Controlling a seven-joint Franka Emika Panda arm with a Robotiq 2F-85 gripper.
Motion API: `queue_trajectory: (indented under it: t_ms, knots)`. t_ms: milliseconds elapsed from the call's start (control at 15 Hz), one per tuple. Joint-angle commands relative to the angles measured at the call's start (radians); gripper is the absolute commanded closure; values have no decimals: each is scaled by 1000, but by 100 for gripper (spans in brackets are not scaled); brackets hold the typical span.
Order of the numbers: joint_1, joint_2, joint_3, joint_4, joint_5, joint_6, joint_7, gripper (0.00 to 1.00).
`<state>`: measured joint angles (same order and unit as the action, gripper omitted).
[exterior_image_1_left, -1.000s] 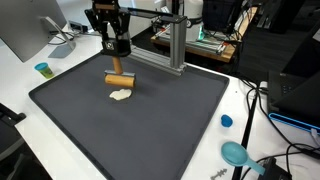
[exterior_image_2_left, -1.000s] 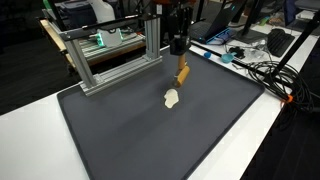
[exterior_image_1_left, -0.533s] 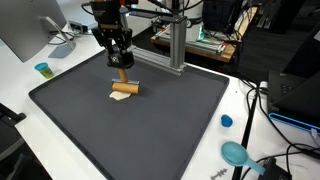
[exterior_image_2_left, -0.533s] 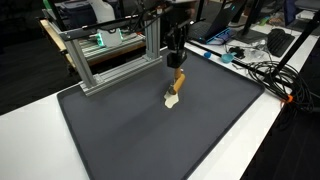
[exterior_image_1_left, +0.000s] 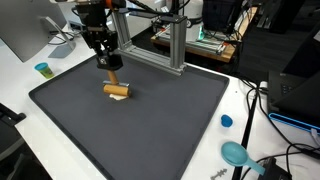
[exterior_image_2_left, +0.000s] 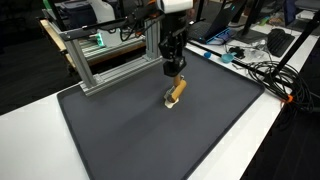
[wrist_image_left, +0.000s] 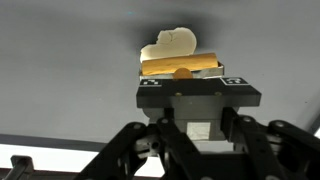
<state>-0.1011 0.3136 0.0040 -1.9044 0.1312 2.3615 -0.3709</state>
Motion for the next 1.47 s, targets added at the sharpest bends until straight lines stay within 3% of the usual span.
queue_trajectory:
  t_ms: [0, 400, 1067, 1400]
  knots:
    - [-10, 13, 13, 20, 7, 8, -10, 78]
    - [3, 54, 10, 22, -28, 73, 16, 78]
    - [1, 47, -12, 1, -88, 13, 36, 78]
    - [-8, 25, -12, -23, -76, 41, 43, 78]
